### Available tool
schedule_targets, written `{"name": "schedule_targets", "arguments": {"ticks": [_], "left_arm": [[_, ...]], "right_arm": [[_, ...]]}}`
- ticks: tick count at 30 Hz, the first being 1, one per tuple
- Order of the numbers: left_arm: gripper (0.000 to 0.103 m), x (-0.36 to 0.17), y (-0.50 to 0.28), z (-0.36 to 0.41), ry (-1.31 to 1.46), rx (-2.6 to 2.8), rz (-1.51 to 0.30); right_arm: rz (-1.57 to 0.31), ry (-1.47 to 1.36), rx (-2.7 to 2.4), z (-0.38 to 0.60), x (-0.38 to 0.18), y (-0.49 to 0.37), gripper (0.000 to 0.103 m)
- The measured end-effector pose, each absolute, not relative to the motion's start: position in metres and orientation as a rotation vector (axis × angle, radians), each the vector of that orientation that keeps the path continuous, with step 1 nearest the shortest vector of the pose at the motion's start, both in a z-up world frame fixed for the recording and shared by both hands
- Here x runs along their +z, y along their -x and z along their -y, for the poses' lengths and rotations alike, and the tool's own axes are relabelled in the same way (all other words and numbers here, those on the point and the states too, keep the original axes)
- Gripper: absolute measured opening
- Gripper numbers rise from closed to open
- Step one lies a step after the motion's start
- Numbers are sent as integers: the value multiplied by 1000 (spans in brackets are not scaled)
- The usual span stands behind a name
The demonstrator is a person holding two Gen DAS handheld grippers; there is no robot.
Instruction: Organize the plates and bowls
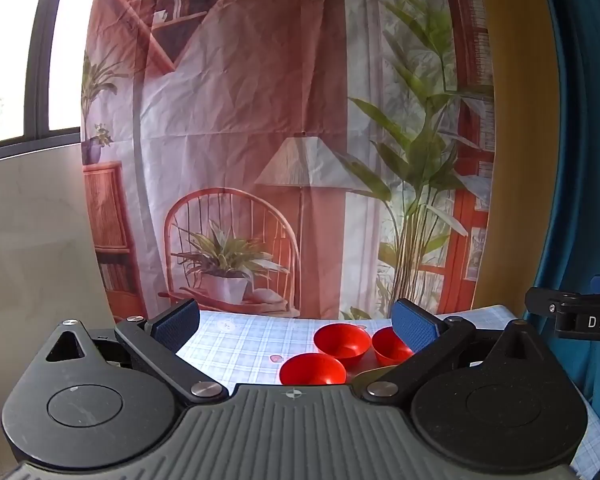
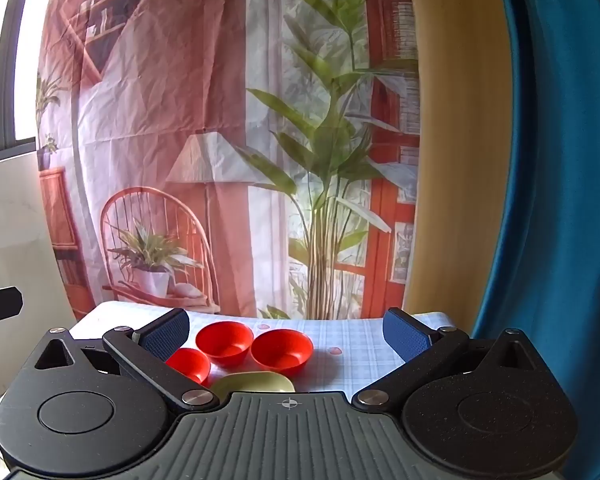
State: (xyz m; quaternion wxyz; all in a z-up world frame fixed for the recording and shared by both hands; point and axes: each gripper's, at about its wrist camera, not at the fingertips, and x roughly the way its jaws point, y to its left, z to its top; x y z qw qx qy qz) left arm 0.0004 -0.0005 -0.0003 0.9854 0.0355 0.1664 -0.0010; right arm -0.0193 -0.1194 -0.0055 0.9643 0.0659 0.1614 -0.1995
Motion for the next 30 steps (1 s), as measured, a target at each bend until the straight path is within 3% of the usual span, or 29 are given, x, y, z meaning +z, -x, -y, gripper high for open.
{"name": "schedule_targets", "arguments": {"ticks": [30], "left_arm": [[103, 0, 1, 2, -74, -7, -322]], "right_arm": [[-327, -141, -407, 119, -6, 22, 103]]}}
